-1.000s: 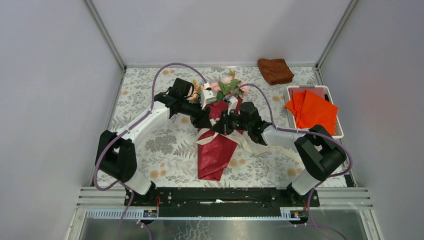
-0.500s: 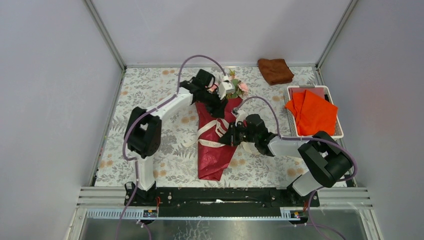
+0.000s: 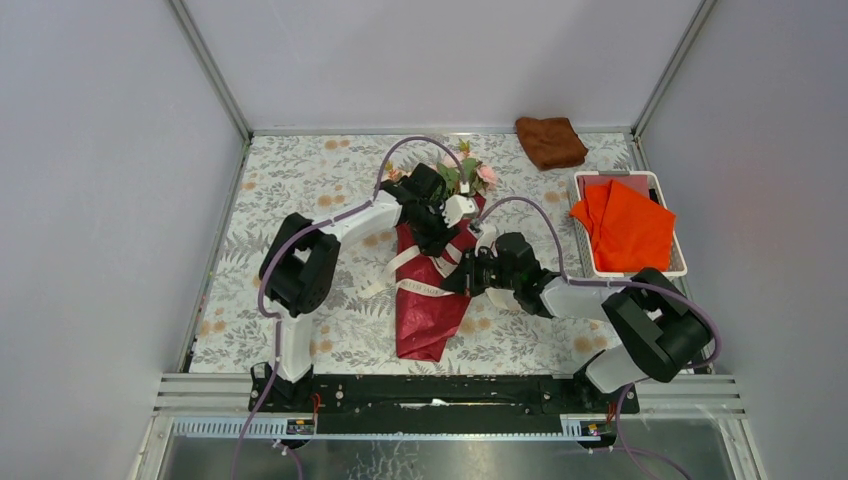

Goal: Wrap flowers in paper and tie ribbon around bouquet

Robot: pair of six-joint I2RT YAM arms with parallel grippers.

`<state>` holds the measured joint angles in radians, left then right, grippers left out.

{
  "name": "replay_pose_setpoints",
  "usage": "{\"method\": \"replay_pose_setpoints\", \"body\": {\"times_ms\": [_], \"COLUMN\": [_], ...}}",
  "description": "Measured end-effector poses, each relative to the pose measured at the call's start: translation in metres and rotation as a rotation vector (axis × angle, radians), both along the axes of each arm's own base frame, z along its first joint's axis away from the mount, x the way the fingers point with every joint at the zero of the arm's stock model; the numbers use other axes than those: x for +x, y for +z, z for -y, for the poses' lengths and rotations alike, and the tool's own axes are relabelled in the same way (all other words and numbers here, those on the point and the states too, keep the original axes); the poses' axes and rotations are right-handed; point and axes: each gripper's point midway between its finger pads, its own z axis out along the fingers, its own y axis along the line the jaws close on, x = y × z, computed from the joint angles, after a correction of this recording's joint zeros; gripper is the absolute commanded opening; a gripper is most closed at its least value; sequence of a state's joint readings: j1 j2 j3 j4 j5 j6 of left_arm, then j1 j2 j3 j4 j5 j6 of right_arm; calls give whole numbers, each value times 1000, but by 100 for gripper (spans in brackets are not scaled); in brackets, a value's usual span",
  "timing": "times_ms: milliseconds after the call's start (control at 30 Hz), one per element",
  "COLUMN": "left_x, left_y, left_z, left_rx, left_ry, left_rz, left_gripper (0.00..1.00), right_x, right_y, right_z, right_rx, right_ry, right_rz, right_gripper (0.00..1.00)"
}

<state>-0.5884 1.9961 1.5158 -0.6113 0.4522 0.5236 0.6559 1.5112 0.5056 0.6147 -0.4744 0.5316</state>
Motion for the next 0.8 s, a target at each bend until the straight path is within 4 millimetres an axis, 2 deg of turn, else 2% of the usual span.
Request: {"method": "replay_pose_setpoints", "body": {"times_ms": [33, 67, 100, 133, 233, 300, 433, 533, 600, 667, 800], "left_x": [-2, -3, -5, -6, -7, -10, -16, -15, -13, -11, -11], "left_y": [-6, -11, -15, -18, -14, -1, 46, 86, 102, 106, 88], "left_z": [-5, -9, -13, -15, -16, -15, -17, -22, -31, -44, -77], "left_rx": [24, 42, 58, 66, 64, 40, -47, -130, -177, -202, -208], "left_ry": [2, 4, 2, 9, 11, 12, 27, 58, 91, 135, 248], "left_rz": [0, -1, -2, -6, 0, 13, 73, 124, 134, 115, 27], "left_gripper": [32, 15, 2, 0, 0, 0, 0, 0, 0, 0, 4], "right_x": [1, 1, 2, 3, 9, 19, 49, 76, 91, 102, 115], "right_y": [4, 7, 9, 11, 15, 17, 27, 38, 40, 36, 20], "right_z": [0, 0, 0, 0, 4, 12, 28, 32, 32, 31, 32], "right_rx": [5, 9, 11, 13, 18, 19, 17, 28, 28, 23, -5], "right_ry": [1, 0, -1, -5, -24, -59, -140, -184, -202, -215, -235], "right_rz": [11, 21, 31, 39, 48, 50, 52, 74, 77, 64, 20], "right_gripper": [0, 0, 0, 0, 0, 0, 0, 0, 0, 0, 0]}}
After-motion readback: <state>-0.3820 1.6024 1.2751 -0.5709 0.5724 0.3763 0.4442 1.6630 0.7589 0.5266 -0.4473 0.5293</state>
